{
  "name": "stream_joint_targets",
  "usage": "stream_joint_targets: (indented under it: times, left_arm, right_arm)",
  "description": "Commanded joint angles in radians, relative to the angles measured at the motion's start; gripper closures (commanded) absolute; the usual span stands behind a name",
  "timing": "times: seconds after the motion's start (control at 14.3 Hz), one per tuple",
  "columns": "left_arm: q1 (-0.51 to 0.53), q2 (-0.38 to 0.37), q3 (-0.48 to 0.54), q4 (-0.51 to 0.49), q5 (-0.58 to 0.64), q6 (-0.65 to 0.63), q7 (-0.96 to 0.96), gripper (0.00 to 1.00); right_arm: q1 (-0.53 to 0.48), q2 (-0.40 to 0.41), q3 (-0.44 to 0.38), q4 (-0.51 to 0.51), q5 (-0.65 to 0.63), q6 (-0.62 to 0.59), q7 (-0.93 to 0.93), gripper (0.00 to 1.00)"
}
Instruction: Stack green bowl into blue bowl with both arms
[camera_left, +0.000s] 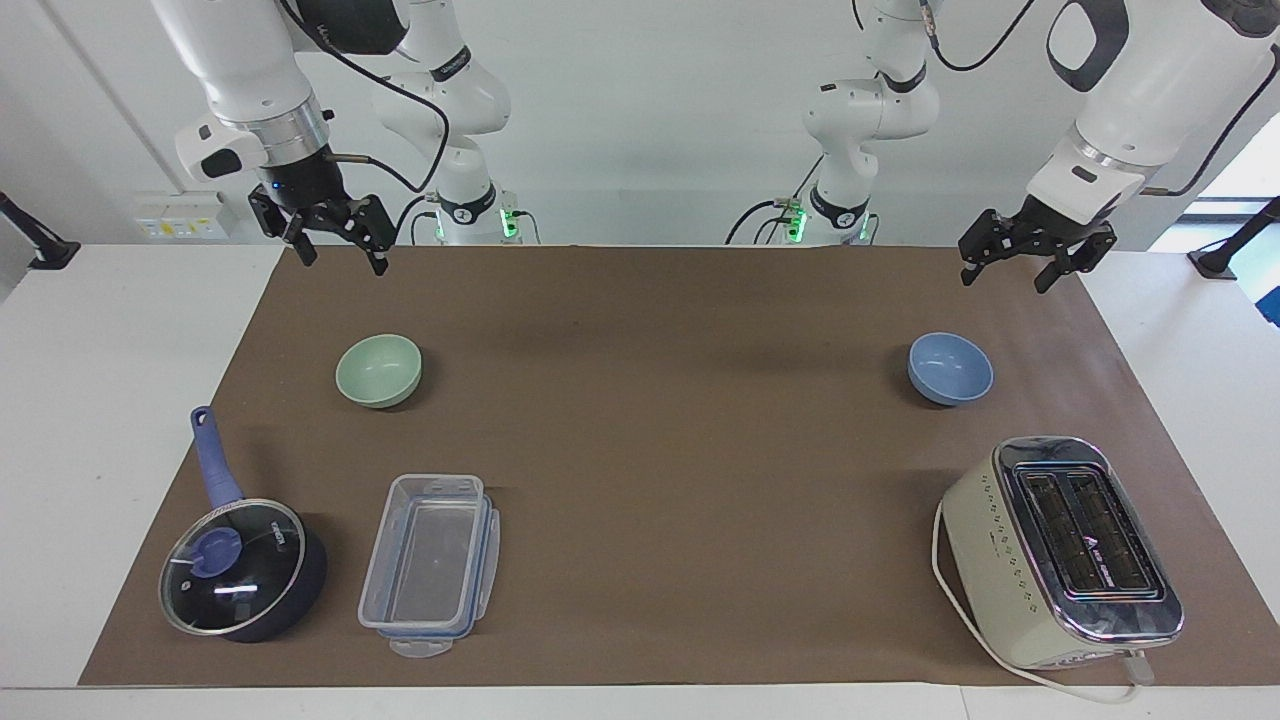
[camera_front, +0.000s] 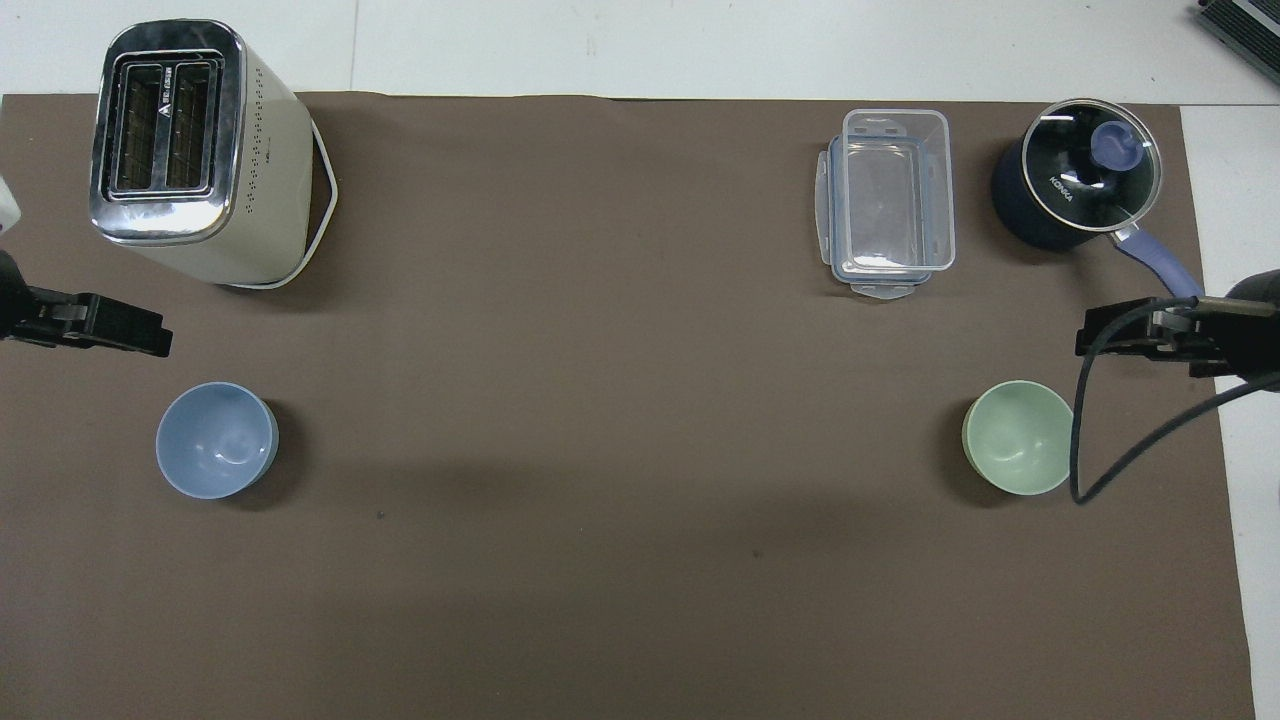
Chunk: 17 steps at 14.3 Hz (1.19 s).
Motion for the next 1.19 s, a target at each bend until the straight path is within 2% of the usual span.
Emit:
stream_joint_targets:
  times: [0.0, 0.42, 0.7, 1.12]
  left_arm:
    - [-0.008, -0.003, 0.005, 0.0, -0.011, -0.005, -0.001, 0.0]
    - [-0.015, -0.003, 0.005, 0.002, -0.011, 0.005, -0.006, 0.0]
    - [-0.015, -0.003, 0.005, 0.002, -0.011, -0.005, -0.003, 0.0]
    - [-0.012, -0.003, 0.007, 0.002, -0.009, -0.008, 0.0, 0.0]
  right_arm:
    - [-0.009, 0.007, 0.004, 0.015, 0.006, -0.009, 0.002, 0.0]
    - [-0.008, -0.001, 0.004, 0.022, -0.016, -0.023, -0.004, 0.0]
    - [-0.014, 0.008, 0.001, 0.085, -0.026, -0.115, -0.12, 0.0]
    - [-0.009, 0.007, -0.003, 0.082, -0.01, -0.115, -0.117, 0.0]
